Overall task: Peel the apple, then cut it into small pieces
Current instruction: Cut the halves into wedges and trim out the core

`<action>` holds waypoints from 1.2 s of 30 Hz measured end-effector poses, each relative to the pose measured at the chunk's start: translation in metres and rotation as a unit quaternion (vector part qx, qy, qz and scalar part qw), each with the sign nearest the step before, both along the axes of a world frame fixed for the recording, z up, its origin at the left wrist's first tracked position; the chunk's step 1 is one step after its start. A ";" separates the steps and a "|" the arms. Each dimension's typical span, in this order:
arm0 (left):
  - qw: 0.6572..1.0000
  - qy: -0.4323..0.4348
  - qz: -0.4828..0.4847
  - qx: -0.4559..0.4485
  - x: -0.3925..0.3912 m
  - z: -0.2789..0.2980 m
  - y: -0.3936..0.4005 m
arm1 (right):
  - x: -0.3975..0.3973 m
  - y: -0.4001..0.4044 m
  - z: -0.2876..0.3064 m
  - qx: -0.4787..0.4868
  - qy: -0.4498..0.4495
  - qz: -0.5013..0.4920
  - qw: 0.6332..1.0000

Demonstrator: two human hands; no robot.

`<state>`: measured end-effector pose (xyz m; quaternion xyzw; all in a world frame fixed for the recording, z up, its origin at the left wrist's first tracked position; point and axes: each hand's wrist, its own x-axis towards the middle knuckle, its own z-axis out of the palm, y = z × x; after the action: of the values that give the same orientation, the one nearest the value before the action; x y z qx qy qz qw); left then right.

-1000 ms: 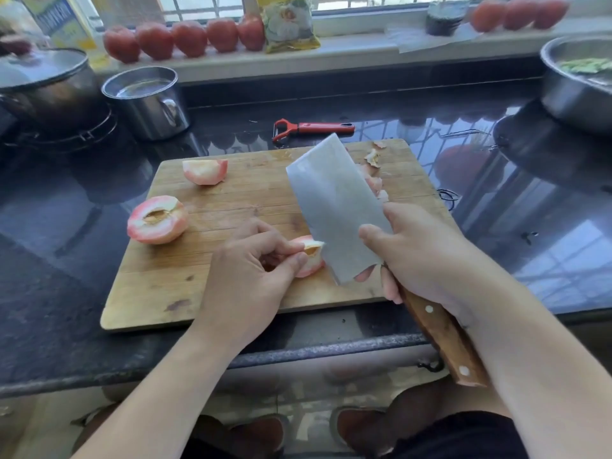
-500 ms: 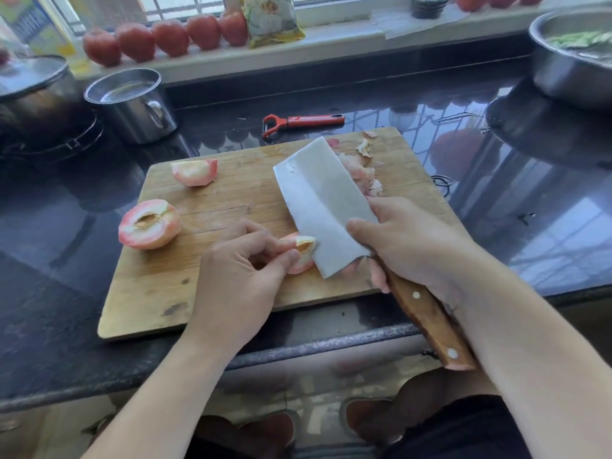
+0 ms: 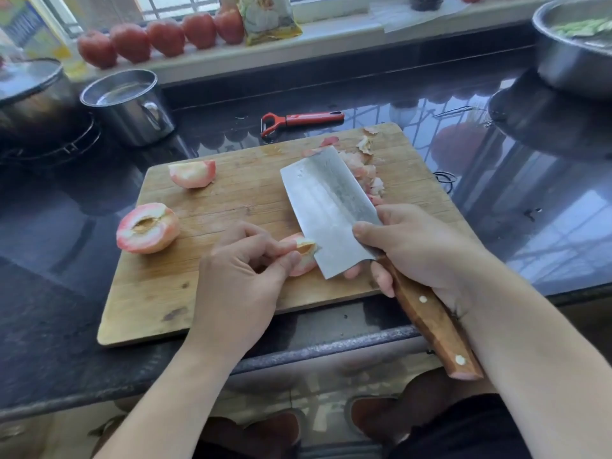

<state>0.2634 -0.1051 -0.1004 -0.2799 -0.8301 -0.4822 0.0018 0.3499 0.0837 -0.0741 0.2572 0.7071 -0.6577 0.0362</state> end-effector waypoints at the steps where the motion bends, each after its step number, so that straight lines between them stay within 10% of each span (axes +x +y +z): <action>1: 1.000 -0.002 0.001 0.001 0.000 -0.001 0.000 | -0.001 0.000 0.000 0.004 0.002 -0.002 1.000; 36: 0.999 -0.014 -0.033 0.018 -0.002 0.000 -0.005 | -0.028 -0.008 0.001 0.044 -0.014 -0.026 0.999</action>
<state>0.2614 -0.1098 -0.1006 -0.3000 -0.8116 -0.5009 -0.0208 0.3218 0.0762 -0.0734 0.2860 0.7278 -0.6231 0.0170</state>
